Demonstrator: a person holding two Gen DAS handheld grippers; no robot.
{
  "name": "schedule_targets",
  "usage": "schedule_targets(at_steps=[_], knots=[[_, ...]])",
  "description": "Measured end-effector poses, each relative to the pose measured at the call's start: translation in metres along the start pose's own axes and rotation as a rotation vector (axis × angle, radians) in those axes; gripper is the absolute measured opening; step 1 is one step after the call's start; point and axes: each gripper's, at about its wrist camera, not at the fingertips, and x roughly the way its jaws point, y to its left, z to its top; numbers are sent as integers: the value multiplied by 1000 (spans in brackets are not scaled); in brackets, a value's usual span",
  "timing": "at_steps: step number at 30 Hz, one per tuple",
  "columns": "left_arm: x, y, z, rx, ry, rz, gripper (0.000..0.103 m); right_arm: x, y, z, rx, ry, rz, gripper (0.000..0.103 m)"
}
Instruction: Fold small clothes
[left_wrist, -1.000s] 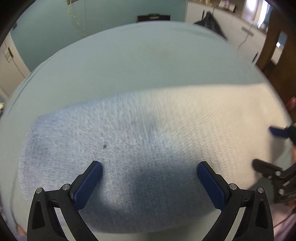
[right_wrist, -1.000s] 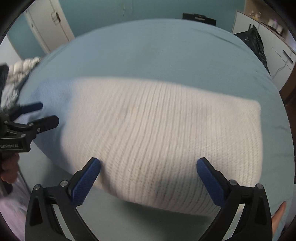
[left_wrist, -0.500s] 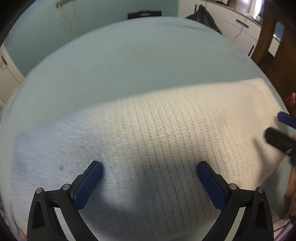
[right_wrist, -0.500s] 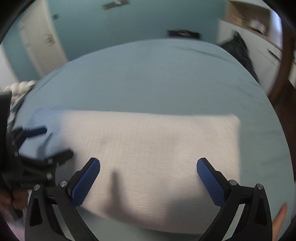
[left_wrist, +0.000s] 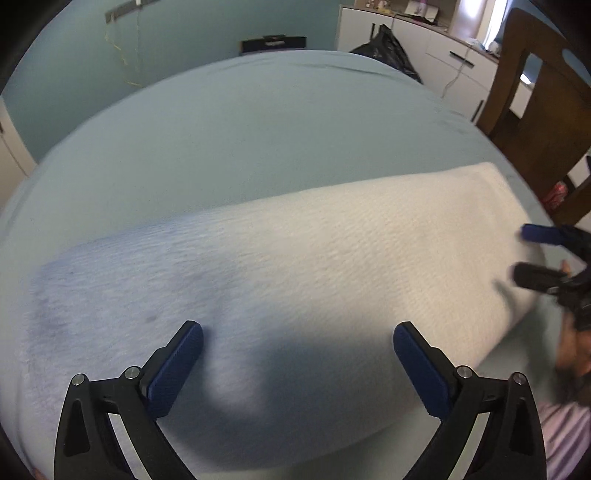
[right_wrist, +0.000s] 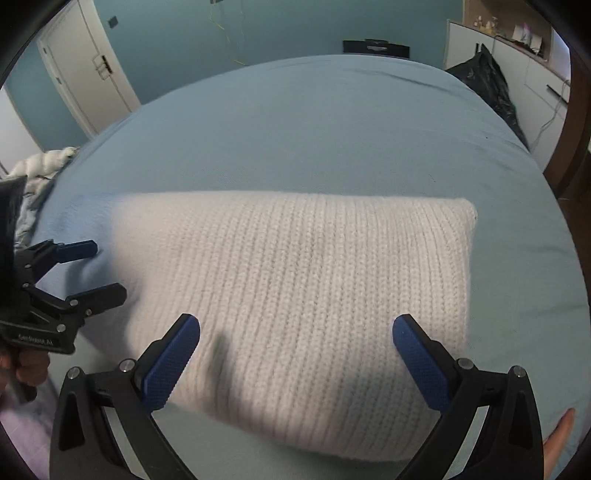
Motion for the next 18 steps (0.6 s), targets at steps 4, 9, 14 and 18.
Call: schedule_targets(at_steps=[4, 9, 14, 18], knots=[[-20, 1, -4, 39, -135, 56, 103, -10, 4, -12, -19, 1, 101, 102], [11, -14, -2, 87, 6, 92, 103, 7, 9, -4, -91, 34, 40, 102], [8, -8, -1, 38, -8, 104, 103, 20, 35, -14, -257, 30, -93, 102], [-10, 5, 8, 34, 67, 91, 103, 15, 40, -7, -233, 78, -95, 102]])
